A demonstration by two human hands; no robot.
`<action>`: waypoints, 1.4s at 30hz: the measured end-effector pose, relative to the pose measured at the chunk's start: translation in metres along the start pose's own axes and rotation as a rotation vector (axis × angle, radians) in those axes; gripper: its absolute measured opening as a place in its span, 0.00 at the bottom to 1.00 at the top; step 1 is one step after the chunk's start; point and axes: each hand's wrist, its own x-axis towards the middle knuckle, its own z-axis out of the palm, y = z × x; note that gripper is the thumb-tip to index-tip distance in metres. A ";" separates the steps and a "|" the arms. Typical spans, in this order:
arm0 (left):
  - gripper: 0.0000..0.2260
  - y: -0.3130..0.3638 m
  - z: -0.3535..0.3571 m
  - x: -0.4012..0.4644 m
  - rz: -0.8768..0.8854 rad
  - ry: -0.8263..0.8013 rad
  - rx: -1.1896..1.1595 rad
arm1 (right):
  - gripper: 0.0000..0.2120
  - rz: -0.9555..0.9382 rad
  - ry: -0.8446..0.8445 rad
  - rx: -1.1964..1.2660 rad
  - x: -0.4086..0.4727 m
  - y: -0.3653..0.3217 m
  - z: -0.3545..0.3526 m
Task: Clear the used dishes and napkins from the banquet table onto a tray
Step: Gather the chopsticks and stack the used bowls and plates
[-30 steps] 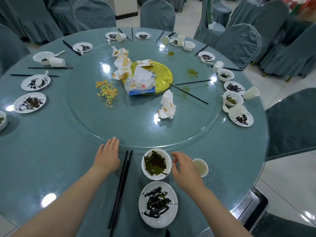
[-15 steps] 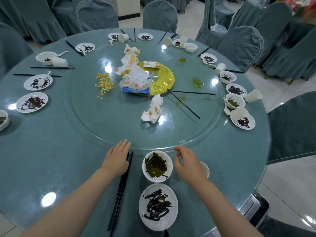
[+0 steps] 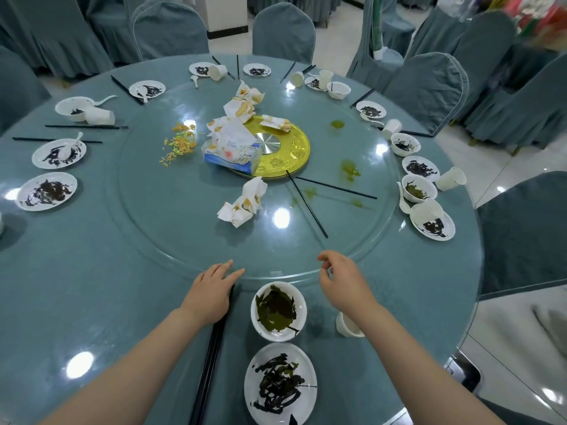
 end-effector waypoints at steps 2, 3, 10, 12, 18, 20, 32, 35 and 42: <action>0.31 -0.002 -0.003 0.000 -0.008 0.007 -0.011 | 0.13 0.000 -0.004 -0.012 0.009 0.001 -0.001; 0.31 -0.003 -0.004 0.000 -0.008 0.012 -0.015 | 0.13 0.003 -0.005 -0.016 0.014 0.002 -0.002; 0.30 -0.015 0.002 -0.003 -0.072 0.111 0.040 | 0.13 0.173 -0.031 -0.016 0.067 0.022 -0.004; 0.29 -0.021 0.005 -0.005 -0.099 0.122 0.072 | 0.13 0.243 -0.025 -0.003 0.085 0.029 -0.006; 0.32 -0.038 0.006 -0.007 -0.204 0.116 0.037 | 0.15 0.350 -0.016 -0.076 0.125 0.048 -0.011; 0.30 -0.045 0.004 -0.006 -0.243 0.117 0.009 | 0.16 0.352 0.022 -0.126 0.135 0.053 -0.013; 0.28 -0.066 -0.002 0.001 -0.352 0.131 -0.065 | 0.15 0.290 -0.034 -0.350 0.153 0.079 -0.001; 0.28 -0.069 -0.005 0.005 -0.364 0.092 -0.051 | 0.13 0.262 -0.020 -0.356 0.152 0.079 0.005; 0.23 -0.055 -0.029 0.019 -0.379 0.030 0.048 | 0.08 0.216 0.004 -0.377 0.155 0.083 0.007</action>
